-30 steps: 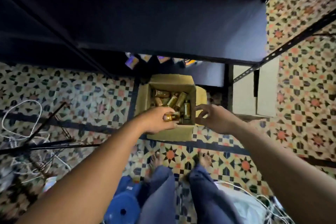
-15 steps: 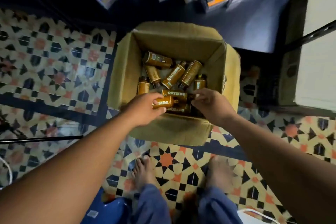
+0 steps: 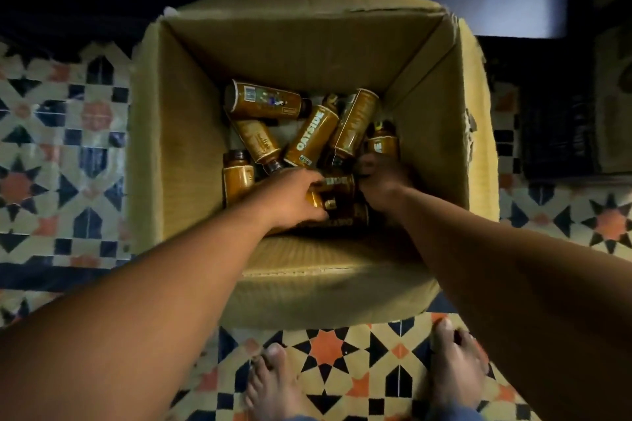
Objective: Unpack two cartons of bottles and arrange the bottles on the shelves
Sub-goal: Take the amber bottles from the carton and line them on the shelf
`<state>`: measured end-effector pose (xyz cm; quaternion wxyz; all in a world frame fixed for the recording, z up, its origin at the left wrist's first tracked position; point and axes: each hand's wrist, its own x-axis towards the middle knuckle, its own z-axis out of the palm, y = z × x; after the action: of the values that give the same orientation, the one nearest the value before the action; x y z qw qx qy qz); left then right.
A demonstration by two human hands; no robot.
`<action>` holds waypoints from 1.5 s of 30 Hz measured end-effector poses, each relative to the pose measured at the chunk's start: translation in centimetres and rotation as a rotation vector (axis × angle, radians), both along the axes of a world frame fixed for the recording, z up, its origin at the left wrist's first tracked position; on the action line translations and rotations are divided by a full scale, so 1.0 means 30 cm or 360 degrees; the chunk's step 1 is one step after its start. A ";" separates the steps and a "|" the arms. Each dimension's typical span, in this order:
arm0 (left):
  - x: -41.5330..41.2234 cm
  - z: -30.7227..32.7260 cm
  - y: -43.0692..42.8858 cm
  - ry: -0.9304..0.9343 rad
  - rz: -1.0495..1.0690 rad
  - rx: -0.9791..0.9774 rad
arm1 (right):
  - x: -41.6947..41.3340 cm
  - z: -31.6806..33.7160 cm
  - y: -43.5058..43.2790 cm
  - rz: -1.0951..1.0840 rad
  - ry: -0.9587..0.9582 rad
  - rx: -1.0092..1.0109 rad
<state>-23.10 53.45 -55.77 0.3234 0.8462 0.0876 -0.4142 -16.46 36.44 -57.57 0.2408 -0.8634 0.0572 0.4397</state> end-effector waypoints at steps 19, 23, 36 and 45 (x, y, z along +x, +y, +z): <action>-0.060 0.065 0.108 -0.0231 0.0606 -0.0392 | -0.029 0.002 0.019 0.0398 0.0165 0.0210; -0.077 0.100 0.114 -0.0265 0.0670 -0.0338 | -0.045 0.045 0.018 0.0099 0.0144 0.0513; -0.069 0.750 0.097 -0.0541 0.0898 -0.0383 | -0.058 0.758 -0.045 -0.0126 -0.0451 0.0930; 0.042 1.839 0.127 -0.0940 0.0745 -0.0437 | 0.038 1.877 -0.054 -0.0167 -0.0871 0.1108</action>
<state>-21.84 57.24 -0.59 0.5304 0.8350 0.1252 -0.0761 -15.31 34.83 -1.25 0.5454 -0.8113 -0.1164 0.1752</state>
